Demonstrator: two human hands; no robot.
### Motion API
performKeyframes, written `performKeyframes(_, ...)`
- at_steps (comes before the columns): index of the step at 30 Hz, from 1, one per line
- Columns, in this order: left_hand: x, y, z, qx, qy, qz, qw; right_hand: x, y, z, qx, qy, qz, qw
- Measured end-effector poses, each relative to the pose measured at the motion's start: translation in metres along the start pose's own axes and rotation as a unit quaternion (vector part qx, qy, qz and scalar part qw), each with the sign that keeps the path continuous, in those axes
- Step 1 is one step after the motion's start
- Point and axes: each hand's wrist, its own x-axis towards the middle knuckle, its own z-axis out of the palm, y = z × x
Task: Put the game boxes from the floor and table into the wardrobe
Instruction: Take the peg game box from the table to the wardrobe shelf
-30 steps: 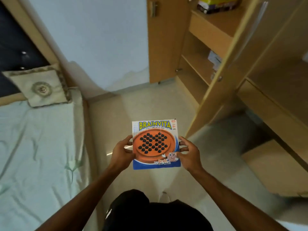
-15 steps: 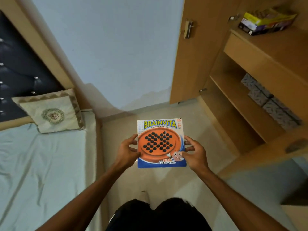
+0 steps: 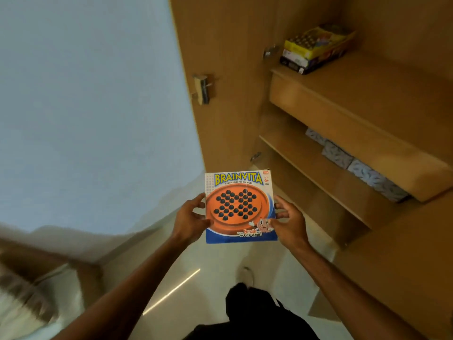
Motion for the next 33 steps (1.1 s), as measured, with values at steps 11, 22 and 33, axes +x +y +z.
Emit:
performKeyframes(11, 0.247, 0.167, 0.063, -0.018, -0.059, 0.114, 0.992, 0.225, -0.086, -0.079, 0.028, 0.132, -0.033, 0.990)
performKeyframes(22, 0.486, 0.332, 0.118, -0.012, -0.092, 0.248, 0.964, 0.467, -0.158, -0.155, 0.019, 0.228, -0.094, 0.969)
performKeyframes(33, 0.630, 0.464, 0.189, 0.124, -0.249, 0.276, 0.920, 0.613, -0.186, -0.228, -0.005, 0.335, -0.037, 0.941)
